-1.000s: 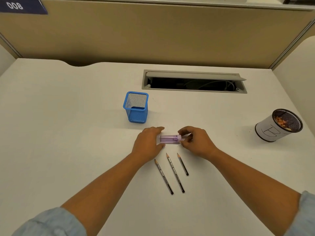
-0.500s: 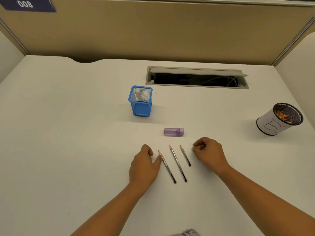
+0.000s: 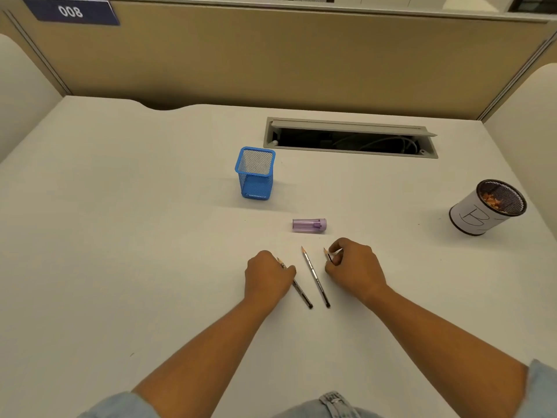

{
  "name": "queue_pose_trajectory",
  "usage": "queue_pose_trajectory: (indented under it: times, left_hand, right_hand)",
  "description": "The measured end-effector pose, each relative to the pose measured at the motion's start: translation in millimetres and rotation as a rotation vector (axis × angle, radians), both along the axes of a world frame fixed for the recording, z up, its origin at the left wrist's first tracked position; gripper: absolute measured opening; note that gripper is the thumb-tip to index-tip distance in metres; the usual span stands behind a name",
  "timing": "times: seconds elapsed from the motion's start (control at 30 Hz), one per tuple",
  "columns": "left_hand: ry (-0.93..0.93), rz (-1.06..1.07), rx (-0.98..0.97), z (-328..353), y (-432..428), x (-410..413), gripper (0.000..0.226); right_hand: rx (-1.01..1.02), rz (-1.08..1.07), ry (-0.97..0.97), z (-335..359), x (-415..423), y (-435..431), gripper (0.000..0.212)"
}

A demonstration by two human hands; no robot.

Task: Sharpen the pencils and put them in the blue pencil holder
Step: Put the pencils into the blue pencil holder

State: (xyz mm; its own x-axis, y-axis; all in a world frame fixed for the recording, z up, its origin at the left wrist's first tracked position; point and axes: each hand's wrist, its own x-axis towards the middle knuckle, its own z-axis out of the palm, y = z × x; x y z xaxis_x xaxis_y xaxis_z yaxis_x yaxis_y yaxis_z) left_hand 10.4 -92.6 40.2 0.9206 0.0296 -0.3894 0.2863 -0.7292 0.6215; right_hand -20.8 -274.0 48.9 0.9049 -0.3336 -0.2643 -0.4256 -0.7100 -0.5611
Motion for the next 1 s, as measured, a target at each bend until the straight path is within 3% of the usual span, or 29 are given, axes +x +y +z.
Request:
queue_pose_trajectory:
  times: [0.13, 0.27, 0.37, 0.6, 0.7, 1.0]
  left_hand:
    - [0.023, -0.001, -0.033, 1, 4, 0, 0.018]
    - [0.005, 0.013, -0.027, 6, 11, 2, 0.038]
    - [-0.036, 0.034, -0.075, 16, 21, 6, 0.037]
    - [-0.360, 0.105, -0.135, 79, 46, 47, 0.011]
    - [-0.490, 0.124, -0.115, 109, 55, 71, 0.011]
    - [-0.685, 0.047, -0.060, 138, 56, 131, 0.011]
  right_hand:
    - [0.013, -0.031, -0.033, 4, -4, -1, 0.022]
    - [0.082, -0.047, -0.108, 14, -3, 0, 0.017]
    - [0.146, -0.048, -0.164, 26, 3, 3, 0.012]
    - [0.214, -0.001, -0.333, 68, 45, 14, 0.016]
    - [0.235, 0.036, -0.384, 89, 72, 23, 0.007]
    - [0.178, 0.143, -0.460, 112, 146, 51, 0.018]
